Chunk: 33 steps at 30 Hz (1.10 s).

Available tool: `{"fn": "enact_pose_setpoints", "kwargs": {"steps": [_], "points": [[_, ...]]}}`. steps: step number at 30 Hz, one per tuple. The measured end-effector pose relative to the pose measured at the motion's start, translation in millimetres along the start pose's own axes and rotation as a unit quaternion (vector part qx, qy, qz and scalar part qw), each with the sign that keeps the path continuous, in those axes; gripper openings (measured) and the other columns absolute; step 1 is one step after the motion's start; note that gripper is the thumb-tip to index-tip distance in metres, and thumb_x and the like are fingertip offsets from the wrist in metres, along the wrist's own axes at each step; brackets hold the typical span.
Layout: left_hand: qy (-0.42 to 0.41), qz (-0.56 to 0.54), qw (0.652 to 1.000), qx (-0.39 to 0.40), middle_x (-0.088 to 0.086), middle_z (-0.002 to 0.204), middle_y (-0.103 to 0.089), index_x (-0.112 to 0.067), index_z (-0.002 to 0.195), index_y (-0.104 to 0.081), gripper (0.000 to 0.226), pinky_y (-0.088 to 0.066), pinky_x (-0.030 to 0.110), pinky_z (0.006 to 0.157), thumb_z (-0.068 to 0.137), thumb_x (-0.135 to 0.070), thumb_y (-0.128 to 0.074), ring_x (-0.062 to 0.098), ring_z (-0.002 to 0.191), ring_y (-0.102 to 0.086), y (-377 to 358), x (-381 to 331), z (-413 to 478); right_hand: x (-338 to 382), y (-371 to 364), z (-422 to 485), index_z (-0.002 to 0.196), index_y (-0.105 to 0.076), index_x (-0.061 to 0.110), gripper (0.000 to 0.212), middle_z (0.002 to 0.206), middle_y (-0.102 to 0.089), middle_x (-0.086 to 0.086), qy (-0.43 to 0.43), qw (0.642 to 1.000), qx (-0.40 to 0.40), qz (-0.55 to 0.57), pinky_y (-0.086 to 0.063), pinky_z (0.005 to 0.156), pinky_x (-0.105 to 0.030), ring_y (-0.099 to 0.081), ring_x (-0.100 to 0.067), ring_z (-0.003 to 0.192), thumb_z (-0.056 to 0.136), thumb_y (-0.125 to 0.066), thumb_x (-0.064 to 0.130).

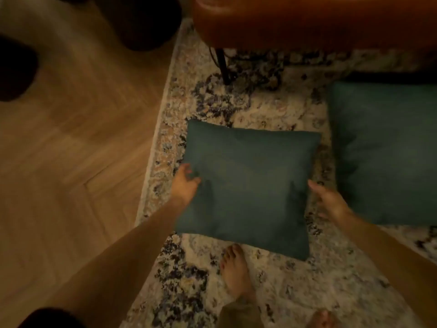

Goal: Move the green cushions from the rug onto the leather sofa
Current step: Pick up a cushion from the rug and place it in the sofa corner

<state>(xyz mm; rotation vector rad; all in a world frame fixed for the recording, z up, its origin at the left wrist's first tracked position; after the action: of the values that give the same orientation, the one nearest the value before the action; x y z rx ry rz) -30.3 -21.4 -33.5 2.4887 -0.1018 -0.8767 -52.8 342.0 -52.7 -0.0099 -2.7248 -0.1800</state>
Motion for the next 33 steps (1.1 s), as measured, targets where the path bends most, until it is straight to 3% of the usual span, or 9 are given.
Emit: {"fn": "enact_pose_setpoints", "kwargs": {"steps": [1, 3, 7, 12, 18, 25, 30, 33], "points": [[-0.002, -0.023, 1.0, -0.007, 0.015, 0.138, -0.047, -0.003, 0.139, -0.035, 0.057, -0.044, 0.033, 0.096, 0.088, -0.001, -0.061, 0.03, 0.125, -0.05, -1.4, -1.0, 9.9, -0.5, -5.4, 9.3, 0.119, -0.061, 0.011, 0.048, 0.123, -0.063, -0.007, 0.009, 1.0, 0.008, 0.003, -0.046, 0.096, -0.024, -0.059, -0.026, 0.109, 0.082, -0.068, 0.041], [0.005, -0.033, 0.999, 0.002, 0.009, 0.142, -0.047, -0.008, 0.142, -0.033, 0.071, -0.041, 0.039, 0.107, 0.083, -0.015, -0.072, 0.022, 0.127, -0.048, -3.7, 2.9, 30.5, -4.2, -14.2, 29.0, 0.132, -0.055, 0.011, 0.092, 0.135, -0.058, -0.003, 0.025, 0.999, 0.01, -0.019, -0.043, 0.108, -0.039, -0.056, -0.026, 0.121, 0.059, -0.081, 0.059], [0.077, 0.007, 0.997, -0.007, 0.004, 0.151, -0.036, -0.021, 0.15, -0.018, 0.12, -0.038, 0.046, 0.11, 0.056, -0.06, -0.082, 0.029, 0.133, -0.043, 1.2, 27.1, 59.7, -20.0, -28.4, 53.6, 0.144, -0.041, 0.025, 0.129, 0.143, -0.051, 0.005, 0.064, 0.997, 0.005, -0.048, -0.041, 0.11, -0.044, -0.052, -0.022, 0.128, 0.033, -0.084, 0.075], [0.113, -0.049, 0.992, 0.028, 0.001, 0.139, -0.053, -0.025, 0.142, -0.039, 0.127, -0.045, 0.048, 0.103, 0.033, -0.076, -0.08, 0.028, 0.122, -0.055, 2.4, 44.6, 63.4, -9.3, -29.0, 40.4, 0.141, -0.045, 0.013, 0.126, 0.143, -0.052, -0.005, 0.051, 0.997, -0.034, -0.047, -0.045, 0.106, -0.046, -0.053, -0.029, 0.127, 0.033, -0.09, 0.059], [0.116, -0.084, 0.99, -0.005, 0.005, 0.14, -0.052, -0.018, 0.14, -0.042, 0.088, -0.043, 0.043, 0.104, 0.067, -0.051, -0.079, 0.029, 0.124, -0.052, 22.1, 12.9, 4.0, 22.1, -14.8, -19.2, 0.135, -0.049, 0.008, 0.098, 0.138, -0.055, -0.008, 0.062, 0.994, -0.069, -0.063, -0.045, 0.105, -0.045, -0.054, -0.032, 0.124, 0.053, -0.092, 0.04], [0.113, -0.121, 0.986, -0.024, 0.003, 0.132, -0.058, -0.02, 0.138, -0.046, 0.109, -0.046, 0.046, 0.102, 0.046, -0.069, -0.08, 0.028, 0.117, -0.057, 65.2, -37.7, -73.1, 76.9, 11.4, -125.7, 0.125, -0.057, 0.006, 0.075, 0.107, -0.064, -0.003, 0.047, 0.999, -0.01, -0.005, -0.048, 0.083, -0.037, -0.061, -0.025, 0.095, 0.065, -0.086, 0.041], [0.084, -0.174, 0.981, -0.019, 0.001, 0.126, -0.059, -0.02, 0.137, -0.046, 0.089, -0.045, 0.042, 0.1, 0.063, -0.055, -0.08, 0.027, 0.117, -0.056, 98.4, -87.8, -154.8, 121.7, 20.3, -211.7, 0.121, -0.061, 0.013, 0.074, 0.109, -0.071, -0.003, 0.076, 0.997, 0.028, 0.014, -0.053, 0.078, -0.031, -0.068, -0.02, 0.097, 0.059, -0.086, 0.045], [0.087, -0.193, 0.977, -0.016, -0.001, 0.129, -0.059, -0.025, 0.138, -0.045, 0.111, -0.042, 0.044, 0.106, 0.042, -0.069, -0.082, 0.022, 0.119, -0.056, 129.1, -88.8, -207.8, 155.1, 24.1, -279.3, 0.115, -0.062, 0.016, 0.089, 0.106, -0.072, -0.002, 0.129, 0.991, 0.021, 0.006, -0.055, 0.077, -0.03, -0.07, -0.019, 0.095, 0.038, -0.093, 0.048]]}}
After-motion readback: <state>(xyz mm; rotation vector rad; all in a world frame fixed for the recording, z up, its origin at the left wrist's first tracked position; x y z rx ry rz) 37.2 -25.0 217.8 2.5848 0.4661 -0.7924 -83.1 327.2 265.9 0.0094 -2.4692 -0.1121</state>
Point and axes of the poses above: each hand's wrist, its own z-axis towards the middle knuckle, its own y-axis out of the back of the hand, x = y × z, the point moved 5 cm from there along z, towards the middle knuckle
